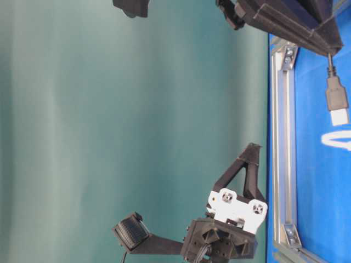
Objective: Insert the wire through the string loop located in the center.
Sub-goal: 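Align the USB plug with the zip-tie loop using the right gripper, then push the plug through the loop and move the left gripper toward it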
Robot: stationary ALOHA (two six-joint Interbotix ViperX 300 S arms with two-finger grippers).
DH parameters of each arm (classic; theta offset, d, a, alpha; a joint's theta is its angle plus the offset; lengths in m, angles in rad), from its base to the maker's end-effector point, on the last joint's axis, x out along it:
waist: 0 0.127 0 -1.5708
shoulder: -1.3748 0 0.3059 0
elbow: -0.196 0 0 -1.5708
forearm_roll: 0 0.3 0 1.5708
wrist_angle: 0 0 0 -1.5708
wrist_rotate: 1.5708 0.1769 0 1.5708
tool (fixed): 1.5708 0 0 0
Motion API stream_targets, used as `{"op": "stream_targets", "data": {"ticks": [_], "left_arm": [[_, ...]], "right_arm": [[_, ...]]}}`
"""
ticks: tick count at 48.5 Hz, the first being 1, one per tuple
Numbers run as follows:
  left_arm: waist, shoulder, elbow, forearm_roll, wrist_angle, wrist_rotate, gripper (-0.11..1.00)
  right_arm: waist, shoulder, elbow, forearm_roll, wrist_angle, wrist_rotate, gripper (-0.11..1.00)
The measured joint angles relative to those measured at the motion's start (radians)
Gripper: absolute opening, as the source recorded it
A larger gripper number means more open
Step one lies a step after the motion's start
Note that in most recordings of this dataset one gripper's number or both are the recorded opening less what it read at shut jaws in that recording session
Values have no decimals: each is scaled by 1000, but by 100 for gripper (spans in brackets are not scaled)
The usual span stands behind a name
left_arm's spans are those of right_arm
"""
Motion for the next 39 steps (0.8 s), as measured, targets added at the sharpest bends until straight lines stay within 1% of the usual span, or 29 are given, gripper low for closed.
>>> {"op": "stream_targets", "data": {"ticks": [21,31,39], "left_arm": [[-6,-2,0,0,0,0,0],[-9,0,0,0,0,0,0],[-12,0,0,0,0,0,0]], "right_arm": [[0,9,-9,2,0,0,-2],[0,60,-52,3,0,2,-2],[9,112,-110,5,0,2,-2]]}}
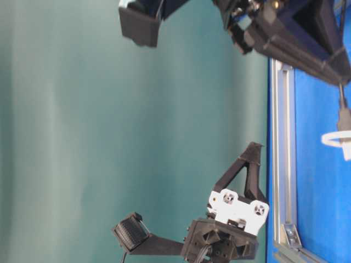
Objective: Insert the wire through the string loop located in the center.
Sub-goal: 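Push the plug through the loop and move the left gripper toward it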
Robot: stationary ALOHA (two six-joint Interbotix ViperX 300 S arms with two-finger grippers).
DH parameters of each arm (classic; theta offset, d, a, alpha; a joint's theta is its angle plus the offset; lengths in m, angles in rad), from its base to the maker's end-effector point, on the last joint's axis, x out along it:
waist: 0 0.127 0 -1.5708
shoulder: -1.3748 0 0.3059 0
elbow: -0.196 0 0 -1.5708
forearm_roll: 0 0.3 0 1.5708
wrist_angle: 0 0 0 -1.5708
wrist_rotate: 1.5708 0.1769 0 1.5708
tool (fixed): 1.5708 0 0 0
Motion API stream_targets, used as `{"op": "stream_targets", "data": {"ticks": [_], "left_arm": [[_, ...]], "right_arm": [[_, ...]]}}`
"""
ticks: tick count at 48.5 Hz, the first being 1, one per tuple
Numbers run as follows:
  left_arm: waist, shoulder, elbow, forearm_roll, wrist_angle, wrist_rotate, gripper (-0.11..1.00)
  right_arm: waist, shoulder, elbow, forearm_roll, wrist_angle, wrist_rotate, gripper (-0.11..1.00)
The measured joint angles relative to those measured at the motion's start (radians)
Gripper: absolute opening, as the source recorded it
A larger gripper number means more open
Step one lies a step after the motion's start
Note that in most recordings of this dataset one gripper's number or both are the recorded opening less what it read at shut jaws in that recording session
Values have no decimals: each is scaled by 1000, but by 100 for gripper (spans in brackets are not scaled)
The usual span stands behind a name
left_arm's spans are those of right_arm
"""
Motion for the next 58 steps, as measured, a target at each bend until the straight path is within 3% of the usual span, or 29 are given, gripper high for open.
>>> {"op": "stream_targets", "data": {"ticks": [17,35,58], "left_arm": [[-6,0,2,0,0,0,0],[-15,-15,31,0,-2,-5,0],[-222,-25,48,0,-2,-43,0]], "right_arm": [[20,78,-112,2,0,0,-2],[21,86,-121,3,0,0,-2],[21,86,-121,6,0,0,-2]]}}
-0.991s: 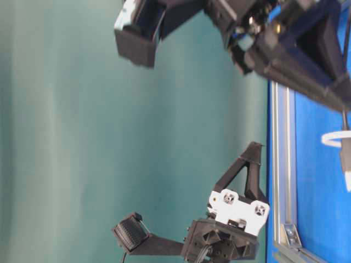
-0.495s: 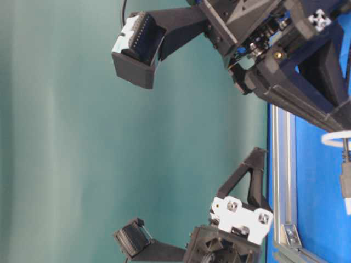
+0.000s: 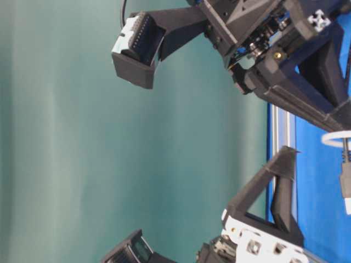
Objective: Insert the wire through the string loop located in the center.
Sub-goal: 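Push the plug through the loop and move the left gripper toward it, then close the left gripper on the plug emerging from the loop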
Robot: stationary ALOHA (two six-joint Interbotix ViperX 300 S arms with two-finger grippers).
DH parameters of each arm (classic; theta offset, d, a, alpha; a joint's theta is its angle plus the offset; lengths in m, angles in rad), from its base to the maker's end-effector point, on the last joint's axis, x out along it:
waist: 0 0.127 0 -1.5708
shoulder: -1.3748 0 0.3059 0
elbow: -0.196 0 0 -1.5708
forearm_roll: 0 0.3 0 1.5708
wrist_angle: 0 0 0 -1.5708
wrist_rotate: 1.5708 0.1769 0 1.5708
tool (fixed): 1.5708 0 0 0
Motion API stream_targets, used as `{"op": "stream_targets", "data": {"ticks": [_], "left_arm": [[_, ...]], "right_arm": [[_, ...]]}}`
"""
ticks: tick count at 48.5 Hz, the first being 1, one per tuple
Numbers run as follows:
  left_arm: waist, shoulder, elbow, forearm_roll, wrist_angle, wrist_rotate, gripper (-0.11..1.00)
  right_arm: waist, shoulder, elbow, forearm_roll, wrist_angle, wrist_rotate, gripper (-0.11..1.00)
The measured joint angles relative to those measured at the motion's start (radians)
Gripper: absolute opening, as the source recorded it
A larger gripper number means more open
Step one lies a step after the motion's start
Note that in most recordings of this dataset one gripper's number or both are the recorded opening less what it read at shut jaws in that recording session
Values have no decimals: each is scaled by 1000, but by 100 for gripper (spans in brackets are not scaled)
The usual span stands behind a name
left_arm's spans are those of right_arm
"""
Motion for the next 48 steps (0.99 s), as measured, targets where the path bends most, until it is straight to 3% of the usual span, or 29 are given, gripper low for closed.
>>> {"op": "stream_targets", "data": {"ticks": [16,35,40,48], "left_arm": [[-92,-5,2,0,0,-46,0],[-97,-5,2,0,2,-35,2],[-97,-5,2,0,2,-38,19],[-98,-5,3,0,9,-43,69]], "right_arm": [[0,0,0,0,0,0,-2],[0,0,2,0,0,0,-2],[2,0,2,2,0,0,-2],[0,0,0,0,0,0,-2]]}}
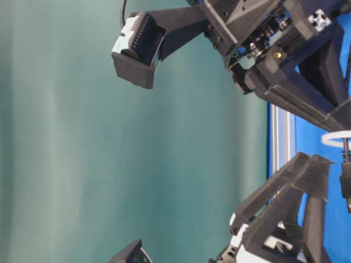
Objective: Insert the wire through the string loop located in the center.
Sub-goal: 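Close the left gripper on the plug emerging from the loop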
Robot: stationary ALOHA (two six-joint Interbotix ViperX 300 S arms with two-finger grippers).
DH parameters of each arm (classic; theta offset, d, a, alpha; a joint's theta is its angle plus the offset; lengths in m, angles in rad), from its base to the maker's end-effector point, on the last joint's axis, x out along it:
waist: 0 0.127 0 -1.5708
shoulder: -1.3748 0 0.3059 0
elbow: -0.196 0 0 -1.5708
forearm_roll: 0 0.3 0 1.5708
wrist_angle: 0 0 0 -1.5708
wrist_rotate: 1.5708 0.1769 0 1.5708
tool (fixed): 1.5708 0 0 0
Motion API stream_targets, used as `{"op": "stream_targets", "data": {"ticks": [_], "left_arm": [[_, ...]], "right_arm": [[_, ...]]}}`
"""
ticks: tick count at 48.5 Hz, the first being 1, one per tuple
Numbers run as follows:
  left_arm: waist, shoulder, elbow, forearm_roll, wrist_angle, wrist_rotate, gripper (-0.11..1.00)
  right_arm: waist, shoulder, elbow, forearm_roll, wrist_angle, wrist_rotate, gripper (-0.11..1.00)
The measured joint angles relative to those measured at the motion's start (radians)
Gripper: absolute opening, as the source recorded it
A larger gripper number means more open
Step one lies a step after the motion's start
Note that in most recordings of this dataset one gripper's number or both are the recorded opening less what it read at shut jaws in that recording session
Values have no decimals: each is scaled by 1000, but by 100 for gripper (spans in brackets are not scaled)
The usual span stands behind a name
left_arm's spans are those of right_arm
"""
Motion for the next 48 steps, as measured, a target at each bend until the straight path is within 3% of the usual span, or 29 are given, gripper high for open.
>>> {"op": "stream_targets", "data": {"ticks": [4,7,48], "left_arm": [[0,0,0,0,17,-2,86],[-2,0,-2,0,38,-2,92],[-5,49,-9,0,74,-2,89]], "right_arm": [[0,0,2,0,0,0,-2],[0,0,2,2,0,0,-2],[2,0,0,0,0,0,-2]]}}
